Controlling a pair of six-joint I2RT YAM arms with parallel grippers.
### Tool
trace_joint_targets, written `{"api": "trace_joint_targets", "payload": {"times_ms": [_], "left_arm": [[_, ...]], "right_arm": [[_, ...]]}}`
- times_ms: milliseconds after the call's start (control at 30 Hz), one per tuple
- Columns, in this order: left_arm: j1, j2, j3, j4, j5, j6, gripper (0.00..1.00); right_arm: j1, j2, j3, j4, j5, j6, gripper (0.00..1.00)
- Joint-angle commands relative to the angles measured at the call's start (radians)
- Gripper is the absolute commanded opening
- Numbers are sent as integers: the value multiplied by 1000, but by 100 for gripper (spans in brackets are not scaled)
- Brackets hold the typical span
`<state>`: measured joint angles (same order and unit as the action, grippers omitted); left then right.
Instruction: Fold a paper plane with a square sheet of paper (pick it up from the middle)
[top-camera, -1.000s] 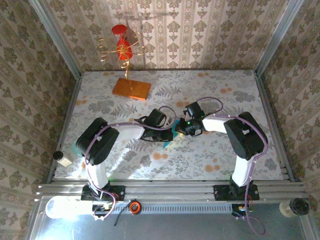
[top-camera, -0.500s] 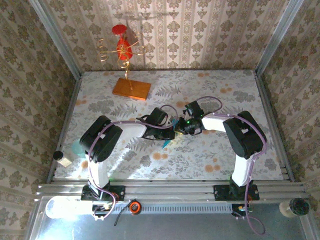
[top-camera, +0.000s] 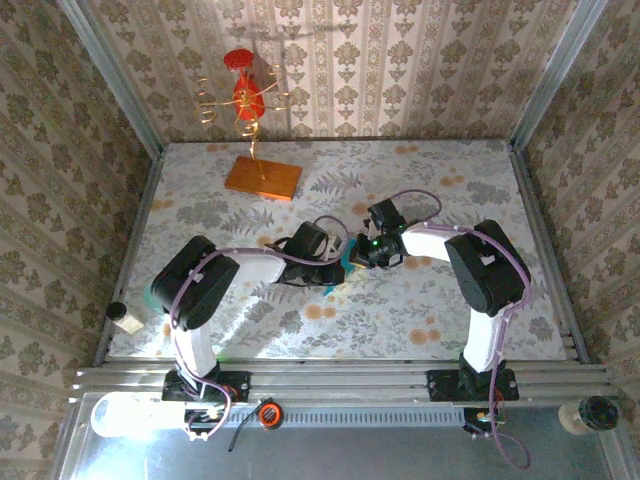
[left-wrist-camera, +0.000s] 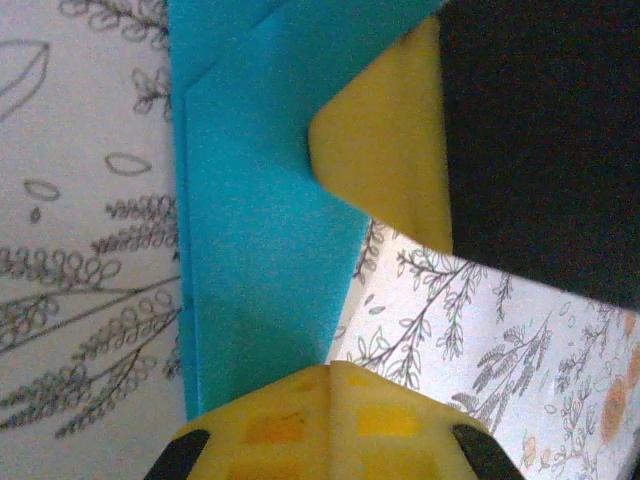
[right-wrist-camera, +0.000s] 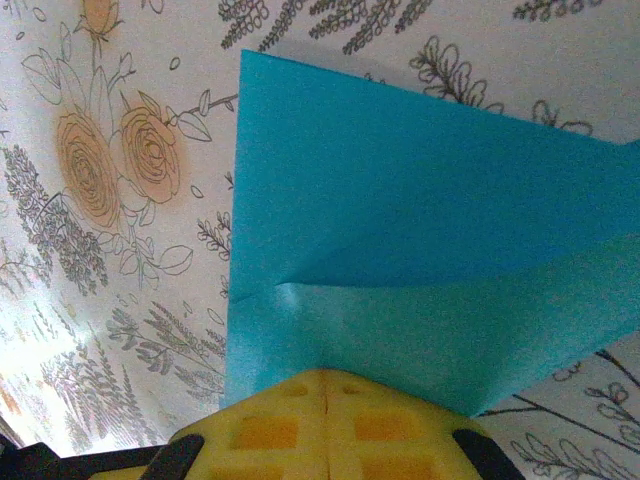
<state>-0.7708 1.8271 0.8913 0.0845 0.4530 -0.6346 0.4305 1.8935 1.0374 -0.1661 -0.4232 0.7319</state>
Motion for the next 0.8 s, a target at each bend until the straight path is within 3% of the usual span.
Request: {"api": "trace_joint_targets", "payload": {"times_ms": [0, 433, 767], "left_arm": [[-2, -33, -55, -124, 21, 9, 0], [-28, -98, -113, -266, 2, 68, 0], [-35, -156, -206, -266, -22, 33, 0]], "right_arm": [[-11, 77, -28, -168, 138, -29, 8], [-11, 90, -17, -177, 136, -37, 8], [-12, 87, -15, -177, 130, -41, 9]]}}
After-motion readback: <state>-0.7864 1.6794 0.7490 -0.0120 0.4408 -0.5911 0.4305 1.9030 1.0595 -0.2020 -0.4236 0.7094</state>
